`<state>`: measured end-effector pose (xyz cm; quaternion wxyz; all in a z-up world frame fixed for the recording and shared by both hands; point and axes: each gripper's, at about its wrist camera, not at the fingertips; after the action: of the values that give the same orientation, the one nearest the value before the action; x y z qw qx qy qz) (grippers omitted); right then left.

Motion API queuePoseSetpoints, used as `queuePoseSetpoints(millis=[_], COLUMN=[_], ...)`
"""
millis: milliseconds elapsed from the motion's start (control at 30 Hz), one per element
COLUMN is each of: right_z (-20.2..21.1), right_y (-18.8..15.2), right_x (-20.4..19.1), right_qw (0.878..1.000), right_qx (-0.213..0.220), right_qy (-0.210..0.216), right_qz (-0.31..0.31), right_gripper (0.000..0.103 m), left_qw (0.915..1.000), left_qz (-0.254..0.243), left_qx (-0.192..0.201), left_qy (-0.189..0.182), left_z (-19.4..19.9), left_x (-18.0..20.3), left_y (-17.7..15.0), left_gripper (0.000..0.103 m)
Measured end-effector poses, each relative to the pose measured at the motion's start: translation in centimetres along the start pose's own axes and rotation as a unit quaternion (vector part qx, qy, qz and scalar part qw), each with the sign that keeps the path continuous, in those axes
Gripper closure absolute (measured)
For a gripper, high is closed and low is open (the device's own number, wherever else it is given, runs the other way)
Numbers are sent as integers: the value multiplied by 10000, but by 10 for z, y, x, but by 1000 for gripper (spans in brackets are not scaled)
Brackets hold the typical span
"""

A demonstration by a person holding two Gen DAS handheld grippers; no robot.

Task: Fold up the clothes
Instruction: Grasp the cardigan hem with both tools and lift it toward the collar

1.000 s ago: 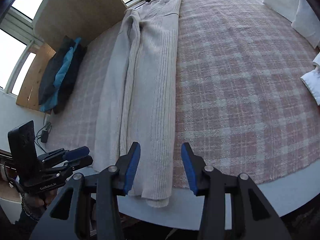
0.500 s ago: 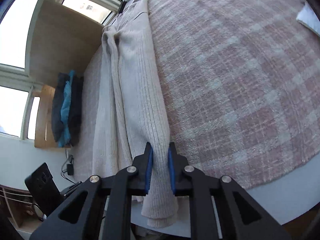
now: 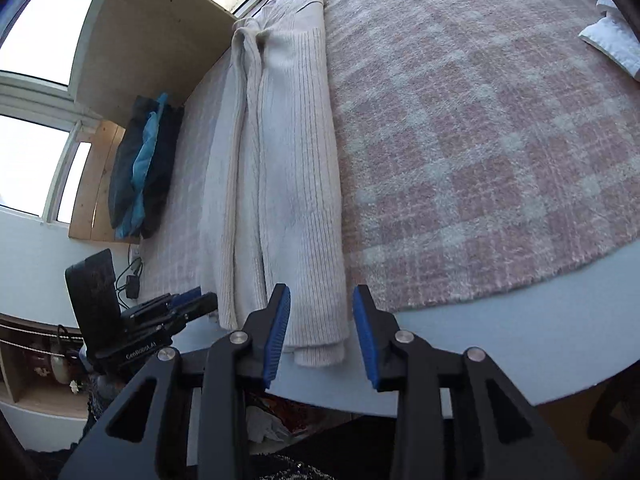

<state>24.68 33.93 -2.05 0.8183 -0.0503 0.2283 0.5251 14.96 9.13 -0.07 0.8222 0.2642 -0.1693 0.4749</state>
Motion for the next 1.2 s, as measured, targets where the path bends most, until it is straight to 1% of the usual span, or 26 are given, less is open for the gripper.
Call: queuePoseSetpoints(millis=[67,100,133,167,233,333,400,467,533,633,733,800,900,1000,1133,1200], right_z=[-6,-9,-12,-14,-13,0,17,40,64,93,108,107,89,53,-4,-32], right_y=[-4,-5,-6,-5,-3,6,17,35,61,111,172,218,283,338,386,402], right_x=[-3,-5,-7,-9,-11,-10,-13,-18,-28,-49,-64,-74,-79,-75,-58,-48], right_qw=[9998,9998,9998,9998,9997,9971,9941,9901,9858,9815,9784,9783,9809,9849,9894,9904], right_qx=[-38,-41,-57,-92,-192,-219,-65,197,505,966,1260,1394,1422,1252,847,622], right_qy=[-149,-153,-129,-88,120,699,1019,1320,1540,1619,1620,1516,1294,1119,943,882], right_qz=[90,109,126,136,56,-206,-352,-431,-430,-349,-268,-217,-286,-426,-714,-864], right_gripper=[70,70,75,88,88,89,89,89,89,89,89,89,89,89,89,89], left_qw=[10000,10000,9999,9998,9992,9965,9929,9894,9858,9802,9765,9752,9750,9775,9793,9815], left_qz=[-62,-44,-18,-29,-72,-62,-65,-137,-236,-326,-329,-255,-99,163,665,785], left_qx=[4,20,36,59,127,354,576,837,1125,1533,1841,1976,2084,2015,1812,1674], left_qy=[0,-44,-102,-186,-360,-757,-1035,-1176,-1226,-1209,-1070,-967,-764,-607,-602,-488], left_z=[-1,-1,-1,1,8,32,54,81,108,141,155,152,138,111,71,53], left_x=[2,2,1,2,5,10,13,15,14,7,1,-4,-19,-40,-76,-91], left_y=[2,2,2,3,4,13,26,45,72,120,176,217,271,316,352,363], left_gripper=[80,98,97,97,97,97,97,97,97,97,97,97,97,97,97,97])
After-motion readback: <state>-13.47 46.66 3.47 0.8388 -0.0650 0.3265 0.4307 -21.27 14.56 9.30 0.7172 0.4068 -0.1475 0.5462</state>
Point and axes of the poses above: each gripper's, at about its wrist camera, not at the fingertips, and z roughly against the way its jaws point, x to its right, y to its top, and after that the axes turned 12 degrees about -y, right-handed
